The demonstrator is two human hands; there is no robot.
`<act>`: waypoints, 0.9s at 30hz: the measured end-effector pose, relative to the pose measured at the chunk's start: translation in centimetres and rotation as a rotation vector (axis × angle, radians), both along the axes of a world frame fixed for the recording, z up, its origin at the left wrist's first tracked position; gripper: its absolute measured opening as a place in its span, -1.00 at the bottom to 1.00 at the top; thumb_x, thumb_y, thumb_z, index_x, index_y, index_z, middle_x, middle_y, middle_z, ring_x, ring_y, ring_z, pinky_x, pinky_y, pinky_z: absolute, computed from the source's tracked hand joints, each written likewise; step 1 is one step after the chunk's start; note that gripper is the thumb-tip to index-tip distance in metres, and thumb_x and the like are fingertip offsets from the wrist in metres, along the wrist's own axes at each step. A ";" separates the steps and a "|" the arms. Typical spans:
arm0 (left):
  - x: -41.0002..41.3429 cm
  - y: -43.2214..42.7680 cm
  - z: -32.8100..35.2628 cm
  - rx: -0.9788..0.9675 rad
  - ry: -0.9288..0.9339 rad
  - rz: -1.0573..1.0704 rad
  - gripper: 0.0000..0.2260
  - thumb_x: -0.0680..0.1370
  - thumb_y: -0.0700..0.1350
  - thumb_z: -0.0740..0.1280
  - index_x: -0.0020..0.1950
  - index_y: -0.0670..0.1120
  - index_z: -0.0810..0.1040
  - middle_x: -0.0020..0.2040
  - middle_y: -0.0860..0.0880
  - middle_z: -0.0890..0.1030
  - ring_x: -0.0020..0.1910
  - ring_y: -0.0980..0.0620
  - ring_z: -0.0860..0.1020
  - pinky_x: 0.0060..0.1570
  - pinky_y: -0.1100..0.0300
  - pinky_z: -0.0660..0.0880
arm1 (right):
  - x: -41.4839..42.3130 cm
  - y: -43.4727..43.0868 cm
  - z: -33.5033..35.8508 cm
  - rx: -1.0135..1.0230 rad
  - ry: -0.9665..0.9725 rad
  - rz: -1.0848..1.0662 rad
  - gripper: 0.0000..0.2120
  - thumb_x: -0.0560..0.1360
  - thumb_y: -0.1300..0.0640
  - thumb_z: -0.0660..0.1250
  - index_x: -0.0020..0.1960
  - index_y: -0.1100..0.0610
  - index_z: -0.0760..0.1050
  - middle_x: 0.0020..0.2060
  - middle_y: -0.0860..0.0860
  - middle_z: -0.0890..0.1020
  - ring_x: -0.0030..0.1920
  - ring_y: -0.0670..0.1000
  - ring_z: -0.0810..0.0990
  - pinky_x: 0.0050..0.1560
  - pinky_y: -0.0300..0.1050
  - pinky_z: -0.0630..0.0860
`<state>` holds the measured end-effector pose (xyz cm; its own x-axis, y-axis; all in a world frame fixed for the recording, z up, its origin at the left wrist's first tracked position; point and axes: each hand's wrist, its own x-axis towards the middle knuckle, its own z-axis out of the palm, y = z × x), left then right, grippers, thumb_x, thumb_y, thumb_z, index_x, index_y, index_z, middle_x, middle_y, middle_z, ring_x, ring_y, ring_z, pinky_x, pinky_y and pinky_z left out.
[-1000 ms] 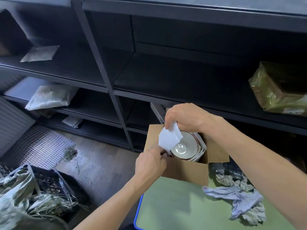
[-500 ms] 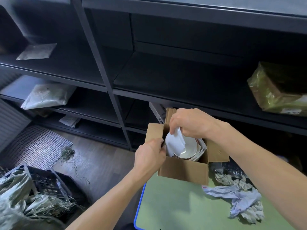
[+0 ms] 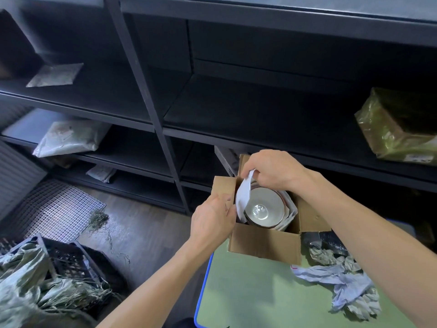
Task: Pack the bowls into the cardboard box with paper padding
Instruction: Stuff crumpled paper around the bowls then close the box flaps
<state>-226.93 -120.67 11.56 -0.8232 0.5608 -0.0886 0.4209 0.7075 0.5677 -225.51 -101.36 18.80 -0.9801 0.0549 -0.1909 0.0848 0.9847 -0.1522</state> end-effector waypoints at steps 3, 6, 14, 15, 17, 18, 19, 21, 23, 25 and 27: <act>0.7 0.1 0.5 0.013 -0.024 -0.024 -0.65 0.56 0.20 0.27 0.19 -0.02 0.47 -0.01 0.07 0.52 -0.12 -0.05 0.57 -0.10 0.02 0.54 | 0.2 -0.4 -0.4 -0.014 -0.017 0.043 -0.62 0.50 0.22 0.20 0.10 -0.20 0.61 0.07 -0.19 0.62 0.16 -0.07 0.48 0.04 0.02 0.54; 1.1 0.6 0.8 -0.009 -0.052 -0.011 -0.48 0.44 0.38 0.31 0.16 0.03 0.34 -0.06 0.11 0.50 -0.13 -0.01 0.57 -0.17 0.08 0.50 | -0.1 -0.8 -1.1 0.010 -0.036 0.082 -0.59 0.49 0.26 0.21 0.12 -0.17 0.62 0.07 -0.17 0.63 0.15 -0.05 0.50 0.00 0.02 0.56; 0.2 1.3 -1.1 -0.045 0.041 0.021 -0.85 0.57 0.00 0.22 0.01 -0.06 0.47 -0.27 -0.02 0.60 -0.30 -0.11 0.55 -0.30 0.06 0.51 | -0.6 0.0 -3.8 -0.007 -0.060 0.075 -0.62 0.52 0.21 0.20 0.19 -0.17 0.55 0.09 -0.15 0.61 0.19 -0.03 0.50 -0.04 -0.02 0.51; 0.1 1.3 -1.2 -0.068 0.041 0.028 -0.84 0.57 -0.01 0.22 0.00 -0.08 0.47 -0.27 -0.04 0.60 -0.30 -0.12 0.55 -0.32 0.09 0.48 | -0.6 0.4 -3.7 -0.002 -0.032 0.054 -0.62 0.52 0.20 0.19 0.18 -0.18 0.54 0.08 -0.15 0.61 0.19 -0.03 0.49 -0.06 -0.04 0.48; 0.1 1.5 -1.6 -0.099 0.023 0.028 -0.85 0.55 0.00 0.22 -0.04 -0.08 0.45 -0.26 -0.04 0.60 -0.28 -0.15 0.55 -0.32 0.11 0.46 | -0.4 1.1 -3.5 0.019 0.044 0.012 -0.65 0.54 0.19 0.18 0.13 -0.20 0.56 0.05 -0.16 0.60 0.15 -0.04 0.48 -0.11 -0.08 0.40; 0.2 1.6 -1.8 -0.114 0.011 0.019 -0.86 0.54 0.01 0.23 -0.07 -0.06 0.44 -0.26 -0.04 0.60 -0.27 -0.15 0.54 -0.31 0.11 0.45 | -0.4 1.3 -3.5 0.034 0.077 -0.004 -0.66 0.55 0.19 0.18 0.10 -0.20 0.58 0.05 -0.18 0.60 0.14 -0.04 0.48 -0.11 -0.09 0.37; 0.4 1.7 -2.0 -0.131 0.000 0.009 -0.86 0.53 0.02 0.24 -0.09 -0.05 0.42 -0.26 -0.02 0.60 -0.26 -0.14 0.53 -0.30 0.11 0.43 | -0.4 1.4 -3.7 0.044 0.100 -0.017 -0.67 0.57 0.18 0.19 0.08 -0.20 0.60 0.05 -0.19 0.60 0.14 -0.05 0.48 -0.11 -0.10 0.37; 0.9 1.9 -1.8 -0.143 -0.009 0.000 -0.81 0.54 0.09 0.26 -0.08 -0.01 0.42 -0.24 0.02 0.58 -0.28 -0.07 0.47 -0.30 0.14 0.37 | -0.4 1.1 -4.4 0.046 0.109 -0.025 -0.70 0.58 0.17 0.21 0.07 -0.18 0.61 0.05 -0.18 0.62 0.14 -0.05 0.49 -0.09 -0.08 0.41; 1.3 2.0 -1.4 -0.125 -0.007 0.018 -0.72 0.55 0.21 0.27 -0.09 0.01 0.42 -0.25 0.05 0.55 -0.36 0.02 0.40 -0.37 0.17 0.27 | -0.5 0.6 -5.5 0.043 0.087 -0.005 -0.70 0.58 0.18 0.22 0.07 -0.16 0.62 0.05 -0.18 0.63 0.15 -0.04 0.50 -0.08 -0.07 0.45; 1.3 2.1 -1.1 -0.107 0.008 0.045 -0.65 0.55 0.29 0.23 -0.10 0.01 0.42 -0.29 0.04 0.57 -0.43 0.09 0.36 -0.43 0.19 0.23 | -0.4 0.3 -6.5 0.032 0.072 0.009 -0.69 0.58 0.20 0.22 0.08 -0.15 0.62 0.07 -0.18 0.64 0.16 -0.05 0.51 -0.08 -0.07 0.47; 0.9 2.1 -1.2 -0.103 0.028 0.045 -0.65 0.57 0.26 0.20 -0.11 -0.01 0.45 -0.31 0.02 0.59 -0.42 0.04 0.43 -0.41 0.18 0.31 | -0.4 0.3 -7.1 0.006 0.068 0.012 -0.70 0.59 0.21 0.22 0.10 -0.12 0.62 0.08 -0.16 0.63 0.17 -0.04 0.52 -0.03 -0.04 0.51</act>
<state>-226.00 -118.57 10.39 -0.8502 0.5125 -0.1204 0.4022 0.7799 0.4796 -225.90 -101.02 11.67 -0.9914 0.0444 -0.1234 0.0630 0.9865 -0.1508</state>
